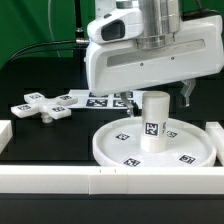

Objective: Assemble round table

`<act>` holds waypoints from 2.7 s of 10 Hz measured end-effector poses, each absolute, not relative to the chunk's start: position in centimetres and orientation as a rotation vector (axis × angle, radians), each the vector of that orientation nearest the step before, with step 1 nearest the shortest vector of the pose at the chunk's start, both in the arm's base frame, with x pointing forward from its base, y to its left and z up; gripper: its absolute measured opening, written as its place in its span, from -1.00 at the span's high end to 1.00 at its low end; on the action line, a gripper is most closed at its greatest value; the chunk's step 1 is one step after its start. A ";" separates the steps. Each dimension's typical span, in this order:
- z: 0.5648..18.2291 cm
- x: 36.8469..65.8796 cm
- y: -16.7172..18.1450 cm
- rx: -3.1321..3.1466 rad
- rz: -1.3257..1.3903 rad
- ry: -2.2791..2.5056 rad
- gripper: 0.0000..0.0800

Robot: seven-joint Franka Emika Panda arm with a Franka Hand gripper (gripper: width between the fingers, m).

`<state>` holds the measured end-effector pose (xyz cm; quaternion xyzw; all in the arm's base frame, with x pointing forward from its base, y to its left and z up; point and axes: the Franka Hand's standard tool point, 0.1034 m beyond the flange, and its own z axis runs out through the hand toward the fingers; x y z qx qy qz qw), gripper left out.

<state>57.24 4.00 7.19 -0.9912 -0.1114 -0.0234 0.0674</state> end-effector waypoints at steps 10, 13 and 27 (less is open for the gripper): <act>7.0 57.4 3.8 -2.998 -0.121 -0.317 -0.02; 7.1 57.4 3.4 -2.999 -0.093 0.107 -0.02; 8.0 56.9 4.0 -3.025 -0.038 0.089 -0.62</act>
Offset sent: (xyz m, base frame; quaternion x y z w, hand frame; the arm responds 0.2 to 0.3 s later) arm 0.0012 0.0015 -0.0010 -0.0058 0.0003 -0.0093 0.9999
